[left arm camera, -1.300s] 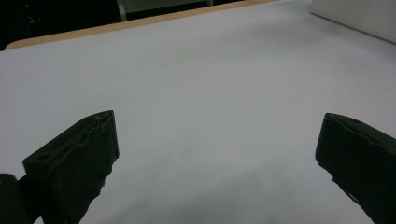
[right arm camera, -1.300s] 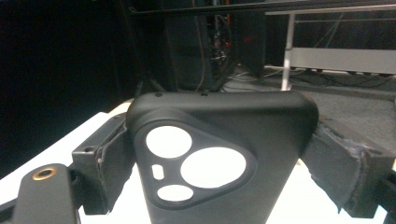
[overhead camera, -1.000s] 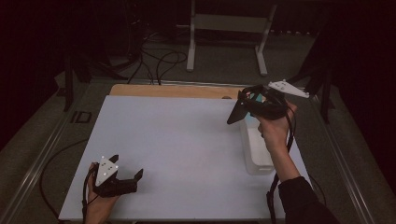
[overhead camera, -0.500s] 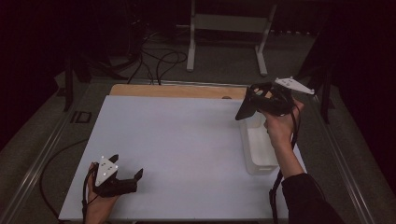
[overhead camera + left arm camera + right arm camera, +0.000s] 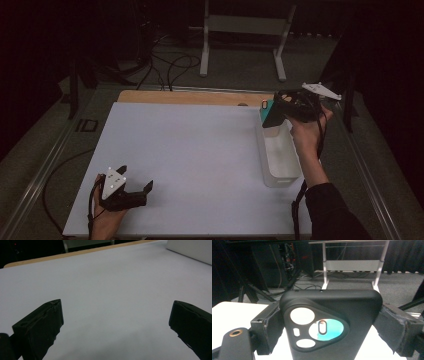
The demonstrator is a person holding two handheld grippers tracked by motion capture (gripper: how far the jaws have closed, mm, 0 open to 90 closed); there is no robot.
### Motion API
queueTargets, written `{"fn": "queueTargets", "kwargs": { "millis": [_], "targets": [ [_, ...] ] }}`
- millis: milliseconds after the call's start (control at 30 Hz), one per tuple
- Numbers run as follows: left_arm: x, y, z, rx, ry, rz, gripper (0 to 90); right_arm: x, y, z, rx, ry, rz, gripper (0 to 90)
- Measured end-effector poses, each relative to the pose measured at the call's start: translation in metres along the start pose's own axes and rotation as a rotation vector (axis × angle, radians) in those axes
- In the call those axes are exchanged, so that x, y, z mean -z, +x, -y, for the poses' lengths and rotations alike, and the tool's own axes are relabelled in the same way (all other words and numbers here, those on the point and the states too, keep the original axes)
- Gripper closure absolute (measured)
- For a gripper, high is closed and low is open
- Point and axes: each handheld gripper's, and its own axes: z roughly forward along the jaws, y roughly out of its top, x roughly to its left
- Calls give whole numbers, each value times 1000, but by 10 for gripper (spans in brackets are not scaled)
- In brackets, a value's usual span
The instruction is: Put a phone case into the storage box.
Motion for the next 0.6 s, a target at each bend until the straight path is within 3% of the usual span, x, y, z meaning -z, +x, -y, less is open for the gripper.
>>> {"fn": "queueTargets", "kwargs": {
  "millis": [600],
  "targets": [
    [1,1,0,6,-6,-2,0,-18,-7,12,2,55,58,140]
  ]
}}
